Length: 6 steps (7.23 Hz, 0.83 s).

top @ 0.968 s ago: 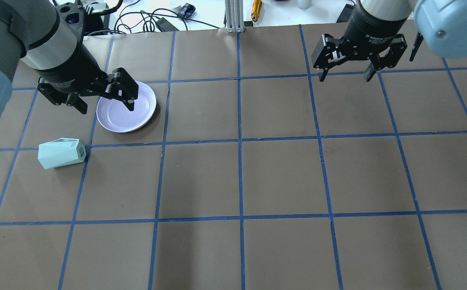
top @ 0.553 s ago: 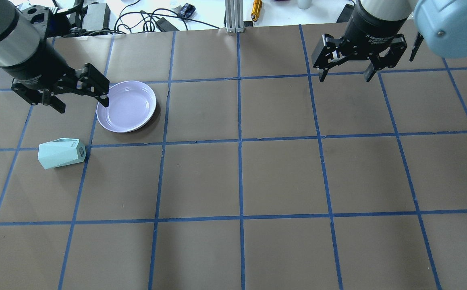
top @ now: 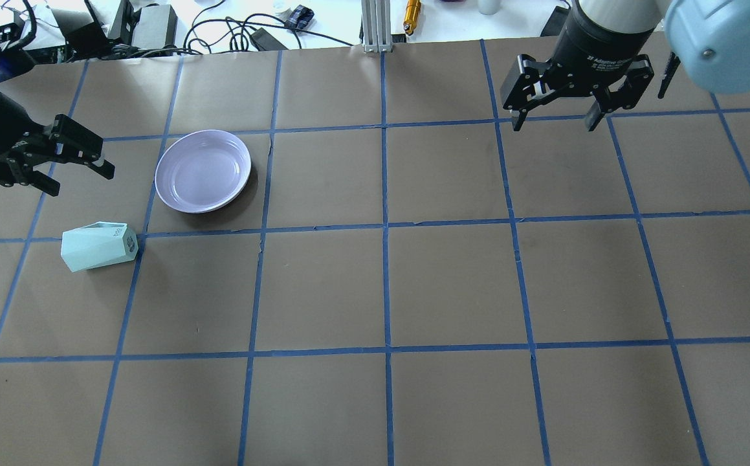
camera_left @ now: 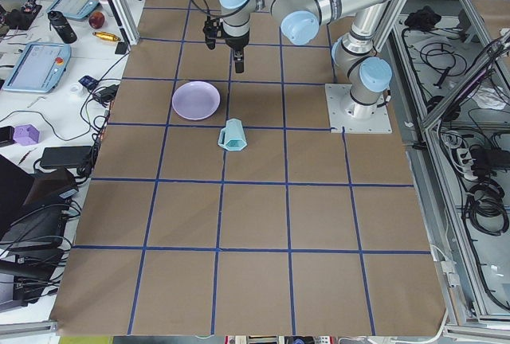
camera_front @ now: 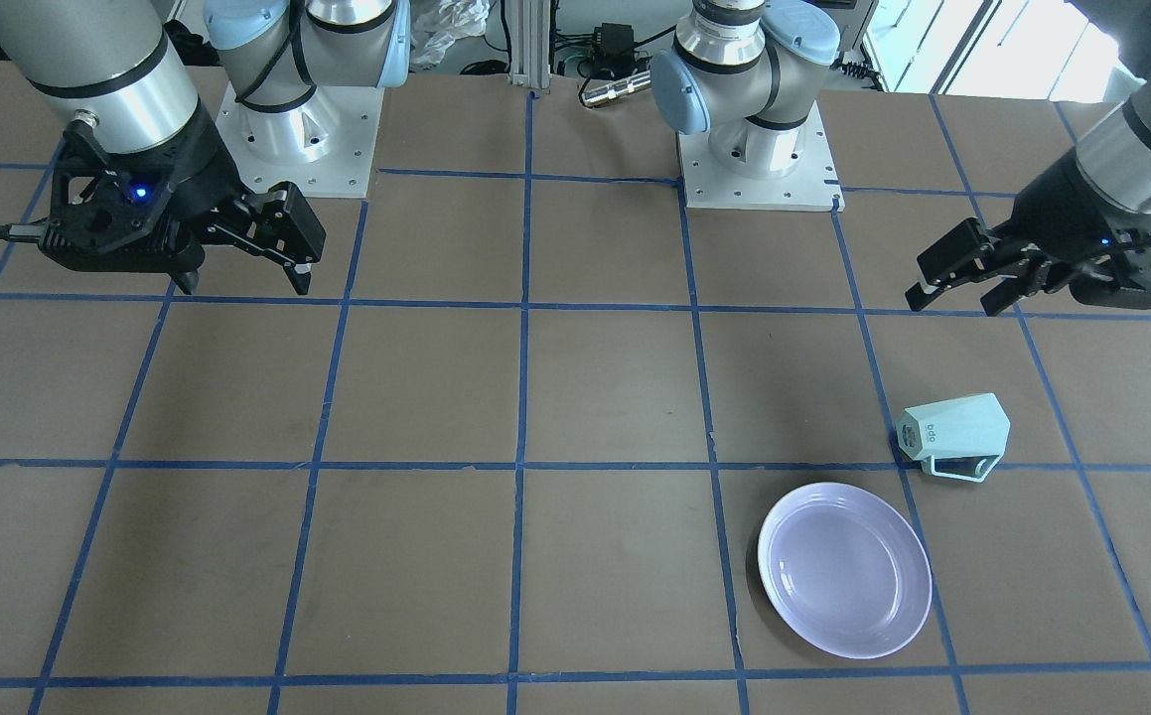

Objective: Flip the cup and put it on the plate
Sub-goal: 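Move the left gripper away from the plate toward the side of the mint-green cup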

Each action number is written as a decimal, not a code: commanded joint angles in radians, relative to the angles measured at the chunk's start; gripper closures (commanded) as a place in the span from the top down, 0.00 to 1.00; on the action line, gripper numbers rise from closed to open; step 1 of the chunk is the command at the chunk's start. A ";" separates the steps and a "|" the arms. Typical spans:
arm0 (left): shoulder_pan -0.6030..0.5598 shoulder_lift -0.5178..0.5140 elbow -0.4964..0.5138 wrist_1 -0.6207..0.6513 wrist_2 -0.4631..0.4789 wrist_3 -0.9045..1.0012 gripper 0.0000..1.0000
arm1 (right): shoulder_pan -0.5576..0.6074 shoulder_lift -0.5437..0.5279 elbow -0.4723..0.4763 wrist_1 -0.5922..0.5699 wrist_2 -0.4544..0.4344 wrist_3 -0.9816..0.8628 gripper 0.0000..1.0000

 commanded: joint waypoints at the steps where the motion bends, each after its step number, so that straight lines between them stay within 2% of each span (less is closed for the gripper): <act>1: 0.138 -0.081 -0.015 0.006 -0.061 0.223 1.00 | 0.000 0.000 0.000 0.000 0.000 0.000 1.00; 6: 0.307 -0.294 0.025 0.019 -0.199 0.509 1.00 | 0.000 0.000 0.000 0.000 0.000 0.000 1.00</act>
